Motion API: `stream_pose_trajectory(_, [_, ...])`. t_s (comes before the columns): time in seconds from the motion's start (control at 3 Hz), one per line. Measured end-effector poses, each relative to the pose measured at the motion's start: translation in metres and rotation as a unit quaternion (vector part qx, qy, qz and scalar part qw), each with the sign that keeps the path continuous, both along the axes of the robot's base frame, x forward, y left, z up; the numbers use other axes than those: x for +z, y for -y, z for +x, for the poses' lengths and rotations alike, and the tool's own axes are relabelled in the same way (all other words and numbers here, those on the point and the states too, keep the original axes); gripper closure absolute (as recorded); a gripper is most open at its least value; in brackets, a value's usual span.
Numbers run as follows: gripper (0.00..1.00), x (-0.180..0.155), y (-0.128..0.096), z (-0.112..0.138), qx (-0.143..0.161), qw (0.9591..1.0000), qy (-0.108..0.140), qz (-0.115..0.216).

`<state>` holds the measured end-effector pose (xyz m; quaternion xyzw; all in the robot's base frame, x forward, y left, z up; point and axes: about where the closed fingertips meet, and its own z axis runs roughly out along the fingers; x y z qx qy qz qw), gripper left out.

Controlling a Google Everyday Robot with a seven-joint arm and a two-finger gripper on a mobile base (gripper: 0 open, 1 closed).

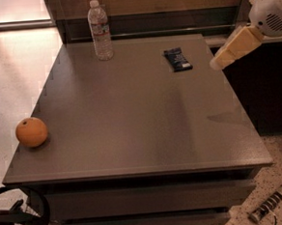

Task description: Move rxbar blueberry near orange

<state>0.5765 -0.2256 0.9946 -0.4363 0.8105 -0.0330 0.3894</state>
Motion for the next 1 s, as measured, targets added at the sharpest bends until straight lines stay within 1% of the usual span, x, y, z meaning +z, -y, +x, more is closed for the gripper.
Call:
stream_pose_trajectory(0.33, [0.00,-0.021,-0.010,0.037,-0.032,0.9963,0.030,0.074])
stream_pose_trajectory(0.67, [0.00,-0.032,-0.019,0.065,-0.050,0.9881,0.068,0.129])
stream_pose_trajectory(1.0, [0.00,-0.032,-0.030,0.087,-0.065,0.9768,0.113,0.170])
